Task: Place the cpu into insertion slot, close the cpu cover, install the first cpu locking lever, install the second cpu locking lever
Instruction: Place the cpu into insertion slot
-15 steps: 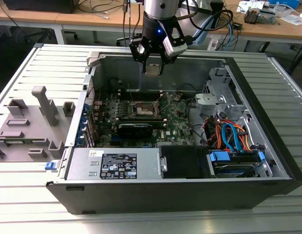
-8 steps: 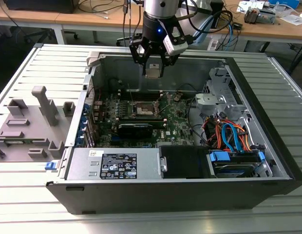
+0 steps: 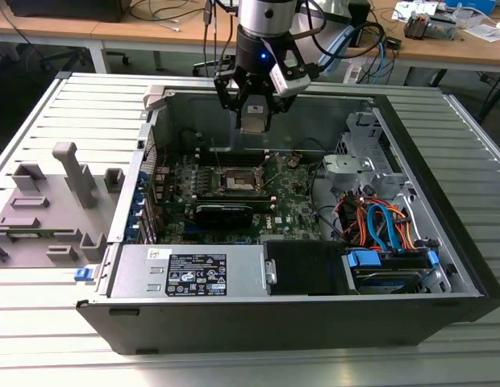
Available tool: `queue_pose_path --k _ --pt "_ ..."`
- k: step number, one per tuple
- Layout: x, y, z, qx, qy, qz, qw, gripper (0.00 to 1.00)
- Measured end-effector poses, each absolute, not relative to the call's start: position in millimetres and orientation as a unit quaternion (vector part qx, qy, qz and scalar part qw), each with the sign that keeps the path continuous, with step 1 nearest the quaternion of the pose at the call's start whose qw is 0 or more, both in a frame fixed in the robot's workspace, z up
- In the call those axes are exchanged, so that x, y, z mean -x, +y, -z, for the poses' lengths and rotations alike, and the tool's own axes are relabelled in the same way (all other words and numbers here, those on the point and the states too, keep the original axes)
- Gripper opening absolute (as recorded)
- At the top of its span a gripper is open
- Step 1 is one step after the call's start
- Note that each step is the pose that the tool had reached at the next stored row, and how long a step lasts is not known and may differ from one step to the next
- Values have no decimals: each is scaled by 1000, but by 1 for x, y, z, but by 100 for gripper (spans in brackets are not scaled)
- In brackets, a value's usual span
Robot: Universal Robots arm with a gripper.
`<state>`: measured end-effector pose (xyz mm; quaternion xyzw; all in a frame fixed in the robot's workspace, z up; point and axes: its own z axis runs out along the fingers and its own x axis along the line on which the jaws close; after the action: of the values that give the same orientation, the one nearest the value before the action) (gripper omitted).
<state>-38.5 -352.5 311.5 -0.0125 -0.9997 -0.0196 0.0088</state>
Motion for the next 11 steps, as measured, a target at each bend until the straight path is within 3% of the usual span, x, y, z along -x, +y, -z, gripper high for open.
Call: queue_pose_path --k 11 --pt "40 -354 -309 12 -1000 20 9 55"
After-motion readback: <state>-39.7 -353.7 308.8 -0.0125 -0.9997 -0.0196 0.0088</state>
